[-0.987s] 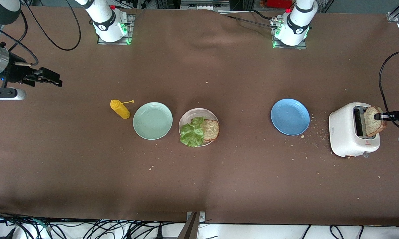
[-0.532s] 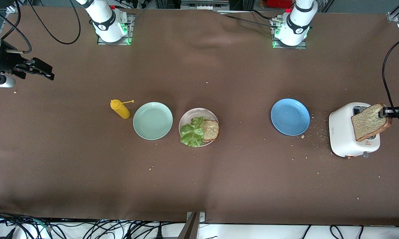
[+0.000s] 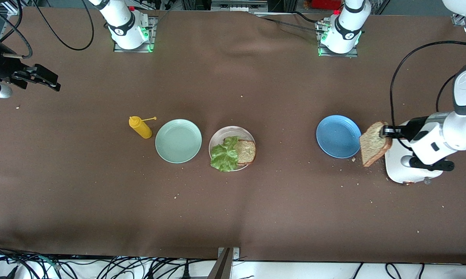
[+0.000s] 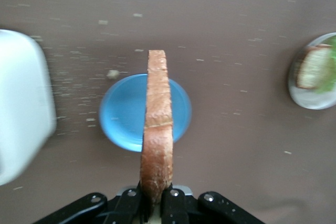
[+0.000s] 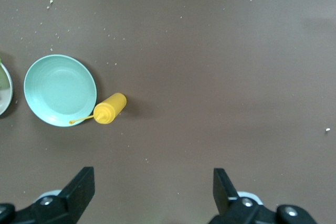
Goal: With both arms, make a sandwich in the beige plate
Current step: 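Grasp the second toast slice with the left gripper and lift it out, then lay the toast on the lettuce on the beige plate and open the left gripper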
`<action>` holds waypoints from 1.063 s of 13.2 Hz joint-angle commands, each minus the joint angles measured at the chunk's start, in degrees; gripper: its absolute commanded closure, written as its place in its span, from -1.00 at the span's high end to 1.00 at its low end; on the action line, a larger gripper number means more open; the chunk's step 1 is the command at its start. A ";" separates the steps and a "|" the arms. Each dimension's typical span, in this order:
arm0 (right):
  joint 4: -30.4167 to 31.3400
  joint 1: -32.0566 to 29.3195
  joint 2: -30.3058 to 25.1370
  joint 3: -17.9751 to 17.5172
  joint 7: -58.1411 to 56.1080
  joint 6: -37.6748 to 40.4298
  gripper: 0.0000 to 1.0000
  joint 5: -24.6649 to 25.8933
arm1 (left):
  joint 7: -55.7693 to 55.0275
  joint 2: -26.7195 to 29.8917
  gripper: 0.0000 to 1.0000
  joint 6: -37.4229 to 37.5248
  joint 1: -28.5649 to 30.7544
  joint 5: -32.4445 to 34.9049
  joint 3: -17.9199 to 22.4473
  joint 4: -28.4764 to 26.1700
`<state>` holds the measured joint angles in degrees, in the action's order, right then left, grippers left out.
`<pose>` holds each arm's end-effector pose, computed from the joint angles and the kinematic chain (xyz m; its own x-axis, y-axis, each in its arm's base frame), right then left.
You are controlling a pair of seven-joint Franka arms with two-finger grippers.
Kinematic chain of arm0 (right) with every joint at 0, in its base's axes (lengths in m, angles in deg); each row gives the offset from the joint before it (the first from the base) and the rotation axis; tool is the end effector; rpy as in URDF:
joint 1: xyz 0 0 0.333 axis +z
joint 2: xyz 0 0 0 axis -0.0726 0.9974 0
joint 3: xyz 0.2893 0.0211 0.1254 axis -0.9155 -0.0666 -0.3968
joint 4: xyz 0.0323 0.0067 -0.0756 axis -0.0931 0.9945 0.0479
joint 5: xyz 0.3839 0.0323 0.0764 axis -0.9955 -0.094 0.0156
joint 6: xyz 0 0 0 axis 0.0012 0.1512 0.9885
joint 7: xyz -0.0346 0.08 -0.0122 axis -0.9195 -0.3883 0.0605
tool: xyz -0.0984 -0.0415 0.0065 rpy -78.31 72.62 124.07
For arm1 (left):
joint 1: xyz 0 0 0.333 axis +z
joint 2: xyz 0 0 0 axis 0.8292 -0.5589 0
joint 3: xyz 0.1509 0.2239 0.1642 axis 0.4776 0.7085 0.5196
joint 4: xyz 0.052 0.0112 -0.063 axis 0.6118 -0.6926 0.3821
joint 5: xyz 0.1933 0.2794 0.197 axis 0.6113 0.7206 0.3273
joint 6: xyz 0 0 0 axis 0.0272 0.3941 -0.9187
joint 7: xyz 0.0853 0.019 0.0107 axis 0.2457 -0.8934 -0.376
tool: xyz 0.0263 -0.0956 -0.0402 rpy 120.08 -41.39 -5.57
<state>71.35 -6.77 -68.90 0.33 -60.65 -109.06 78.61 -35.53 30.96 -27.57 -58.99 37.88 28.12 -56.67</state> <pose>0.5423 0.0011 0.6018 0.9966 -0.0746 -0.0345 -0.0745 -0.9972 0.0046 0.6609 -0.0511 0.4779 0.9478 -0.1107 -0.2990 -0.0332 -0.9670 0.2526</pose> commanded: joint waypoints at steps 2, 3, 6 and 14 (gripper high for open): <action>3.58 1.11 -1.94 1.34 0.33 -5.12 1.00 -0.89 | -0.98 -4.42 -1.00 -2.41 -3.97 -13.79 0.73 0.53; 3.58 1.20 -1.94 1.34 0.42 -5.12 1.00 -0.89 | -0.81 -6.35 -1.00 -2.42 -4.41 -19.49 0.73 0.53; 3.49 1.20 -1.76 1.34 0.42 -5.12 1.00 -1.42 | 0.42 -13.72 -1.00 -3.55 -6.60 -35.93 0.82 1.32; 2.43 1.11 -2.11 1.43 0.33 -1.60 1.00 -1.24 | 10.34 -20.51 -1.00 -17.62 -16.90 -46.60 0.73 0.97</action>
<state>73.15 -6.06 -69.55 1.11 -60.65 -111.93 78.30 -28.54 11.46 -45.52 -76.05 -5.09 27.96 -56.98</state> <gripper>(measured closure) 0.000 0.916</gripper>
